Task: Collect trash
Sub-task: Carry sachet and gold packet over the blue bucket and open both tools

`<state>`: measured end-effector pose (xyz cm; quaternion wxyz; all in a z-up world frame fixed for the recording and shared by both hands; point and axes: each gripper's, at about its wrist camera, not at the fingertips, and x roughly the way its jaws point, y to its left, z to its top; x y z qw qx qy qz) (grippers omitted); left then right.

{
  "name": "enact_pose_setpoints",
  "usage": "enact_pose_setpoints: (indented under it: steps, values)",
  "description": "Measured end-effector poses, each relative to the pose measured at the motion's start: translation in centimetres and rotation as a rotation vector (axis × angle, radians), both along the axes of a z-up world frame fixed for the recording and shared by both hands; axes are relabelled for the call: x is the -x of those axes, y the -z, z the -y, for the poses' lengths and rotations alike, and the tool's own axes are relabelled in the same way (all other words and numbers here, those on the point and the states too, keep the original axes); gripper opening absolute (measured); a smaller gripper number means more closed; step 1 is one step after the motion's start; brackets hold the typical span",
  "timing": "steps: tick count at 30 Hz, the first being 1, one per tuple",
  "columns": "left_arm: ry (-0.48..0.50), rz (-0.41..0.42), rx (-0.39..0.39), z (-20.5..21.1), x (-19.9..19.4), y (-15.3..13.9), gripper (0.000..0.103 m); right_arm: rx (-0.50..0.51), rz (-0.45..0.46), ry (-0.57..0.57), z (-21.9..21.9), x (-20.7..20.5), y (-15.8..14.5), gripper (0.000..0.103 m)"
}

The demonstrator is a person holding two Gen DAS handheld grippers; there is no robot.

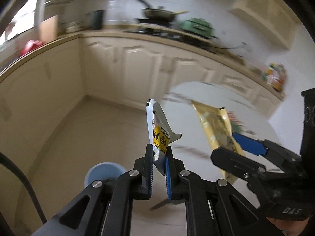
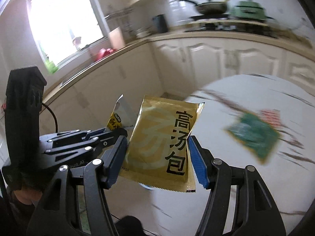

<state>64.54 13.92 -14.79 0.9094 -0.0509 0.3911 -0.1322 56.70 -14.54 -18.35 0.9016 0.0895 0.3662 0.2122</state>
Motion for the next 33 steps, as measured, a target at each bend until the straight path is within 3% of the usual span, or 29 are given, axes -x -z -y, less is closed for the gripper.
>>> enact_pose_setpoints:
  steps: [7, 12, 14, 17, 24, 26, 29, 33]
  values:
    - [-0.17, -0.104, -0.032, -9.3, -1.1, 5.1, 0.007, 0.043, -0.071, -0.132, -12.3, -4.0, 3.9, 0.06]
    - [-0.22, -0.235, 0.019, -13.9, -3.8, 11.4, 0.007, 0.188, -0.122, -0.145, -18.2, -6.5, 9.2, 0.06]
    - [-0.218, -0.282, 0.064, -15.3, -5.2, 13.7, 0.007, 0.204, -0.165, -0.156, -19.2, -7.9, 11.7, 0.06]
    - [-0.224, -0.357, 0.113, -16.3, -7.4, 17.5, 0.007, 0.239, -0.222, -0.148, -20.1, -9.6, 15.2, 0.06]
    - [-0.223, -0.493, 0.173, -17.1, -12.6, 23.6, 0.013, 0.198, -0.389, -0.116, -19.0, -13.6, 22.6, 0.06]
    - [-0.235, -0.534, 0.177, -17.6, -14.5, 25.0, 0.03, 0.162, -0.43, -0.107, -18.3, -14.4, 24.2, 0.06]
    - [-0.266, -0.55, 0.164, -18.9, -15.5, 26.0, 0.047, 0.125, -0.484, -0.084, -17.5, -15.7, 26.4, 0.061]
    - [-0.311, -0.537, 0.167, -20.8, -16.5, 25.4, 0.052, 0.104, -0.532, -0.083, -17.2, -16.6, 28.6, 0.061]
